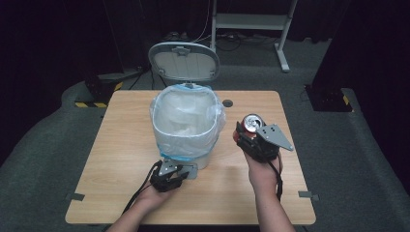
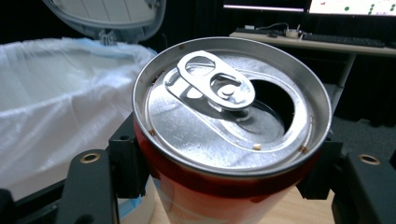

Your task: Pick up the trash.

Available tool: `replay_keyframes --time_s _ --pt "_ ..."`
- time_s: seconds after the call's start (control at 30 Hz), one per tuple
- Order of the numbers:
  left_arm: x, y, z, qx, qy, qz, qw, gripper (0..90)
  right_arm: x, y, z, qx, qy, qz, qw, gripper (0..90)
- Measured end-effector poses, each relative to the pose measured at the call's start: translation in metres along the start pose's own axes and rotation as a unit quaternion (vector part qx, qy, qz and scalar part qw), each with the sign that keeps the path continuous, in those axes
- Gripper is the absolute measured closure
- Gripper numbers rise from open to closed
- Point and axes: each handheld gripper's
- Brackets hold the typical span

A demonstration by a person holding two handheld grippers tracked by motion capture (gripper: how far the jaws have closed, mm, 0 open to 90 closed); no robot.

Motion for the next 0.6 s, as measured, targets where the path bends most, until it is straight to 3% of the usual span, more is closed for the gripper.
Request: replay_keyframes --time_s 0.6 --pt "0.000 0.000 0.000 0.000 0.000 0.000 1.0000 59.8 -0.047 -0.013 0.016 -0.006 0.060 0.006 0.9981 33.4"
Point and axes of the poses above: each handheld gripper's, and its own axes: z roughly backward along the jaws, x roughly out of its underside, y roughly to its right, and after that the axes turned 13 degrees about x, right-handed
